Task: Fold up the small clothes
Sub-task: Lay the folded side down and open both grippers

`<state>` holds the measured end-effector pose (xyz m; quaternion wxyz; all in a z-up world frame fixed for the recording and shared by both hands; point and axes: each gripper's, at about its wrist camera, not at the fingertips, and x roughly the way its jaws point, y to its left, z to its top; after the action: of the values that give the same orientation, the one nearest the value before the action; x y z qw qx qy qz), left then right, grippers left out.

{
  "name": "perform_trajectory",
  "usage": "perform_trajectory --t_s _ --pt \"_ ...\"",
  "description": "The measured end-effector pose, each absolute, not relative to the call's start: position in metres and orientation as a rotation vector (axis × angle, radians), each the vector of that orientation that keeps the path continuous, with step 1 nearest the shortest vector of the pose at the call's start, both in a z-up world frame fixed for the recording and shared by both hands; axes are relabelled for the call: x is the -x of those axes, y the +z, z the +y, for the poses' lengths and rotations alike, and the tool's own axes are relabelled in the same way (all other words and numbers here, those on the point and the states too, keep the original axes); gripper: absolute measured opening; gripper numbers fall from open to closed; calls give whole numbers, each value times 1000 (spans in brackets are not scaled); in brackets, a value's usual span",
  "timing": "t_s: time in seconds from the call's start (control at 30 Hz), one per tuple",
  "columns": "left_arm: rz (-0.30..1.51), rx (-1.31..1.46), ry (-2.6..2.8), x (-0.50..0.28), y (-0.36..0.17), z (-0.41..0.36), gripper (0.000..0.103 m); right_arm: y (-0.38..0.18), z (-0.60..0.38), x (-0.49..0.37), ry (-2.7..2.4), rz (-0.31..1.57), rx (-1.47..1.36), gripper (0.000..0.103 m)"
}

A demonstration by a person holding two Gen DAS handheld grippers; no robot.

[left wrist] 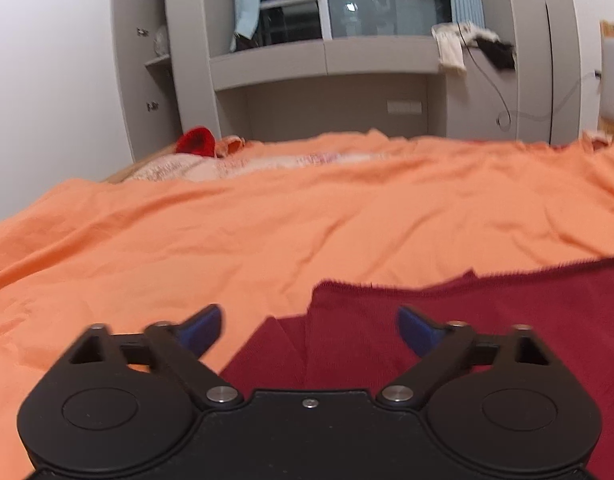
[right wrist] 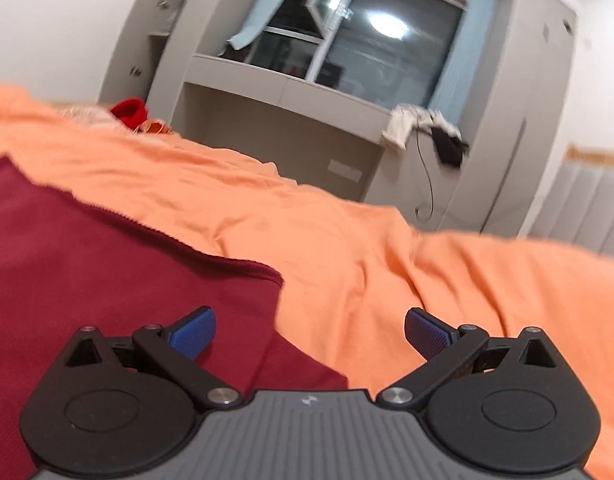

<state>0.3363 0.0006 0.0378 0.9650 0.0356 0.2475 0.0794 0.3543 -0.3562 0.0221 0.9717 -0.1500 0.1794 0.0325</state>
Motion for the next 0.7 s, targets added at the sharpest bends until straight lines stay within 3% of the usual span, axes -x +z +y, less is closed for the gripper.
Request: perform_trajectory --t_s 0.4,0.7 --pt "423 34 127 -286 64 2 102 74 -392 -294 2 262 49 103" --pt "362 210 37 -211 62 9 102 79 -370 -272 35 262 8 103"
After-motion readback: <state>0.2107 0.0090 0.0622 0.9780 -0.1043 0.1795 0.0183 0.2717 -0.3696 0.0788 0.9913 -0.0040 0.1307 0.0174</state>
